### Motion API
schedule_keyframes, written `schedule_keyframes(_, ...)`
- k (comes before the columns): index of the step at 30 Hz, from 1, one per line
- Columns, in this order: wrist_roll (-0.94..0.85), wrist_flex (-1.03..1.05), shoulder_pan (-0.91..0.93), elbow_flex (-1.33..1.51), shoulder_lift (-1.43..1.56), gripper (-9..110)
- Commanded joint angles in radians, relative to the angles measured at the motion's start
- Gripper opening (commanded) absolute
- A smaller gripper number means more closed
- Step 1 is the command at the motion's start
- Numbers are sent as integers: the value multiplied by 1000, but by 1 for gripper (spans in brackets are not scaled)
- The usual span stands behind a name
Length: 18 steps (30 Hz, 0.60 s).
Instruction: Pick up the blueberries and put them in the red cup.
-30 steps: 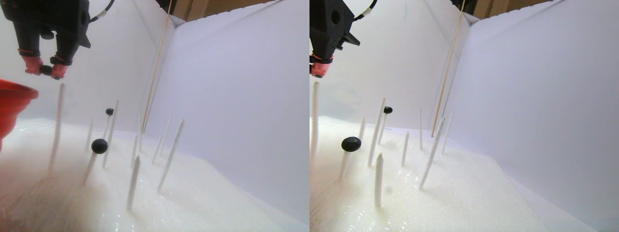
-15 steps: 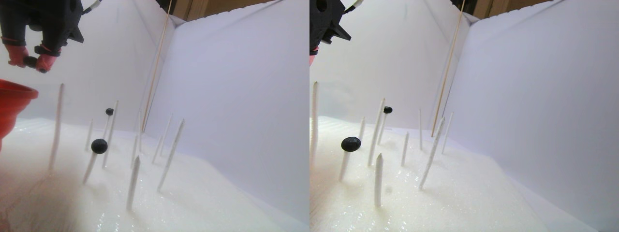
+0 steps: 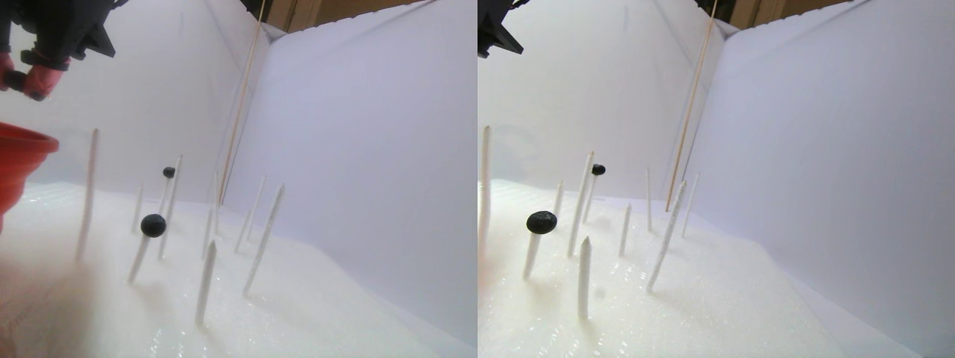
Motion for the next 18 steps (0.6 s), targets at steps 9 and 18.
schedule_keyframes(9, 23, 43, -12, -9, 101, 14)
schedule_keyframes(18, 21, 46, -2, -11, 123, 16)
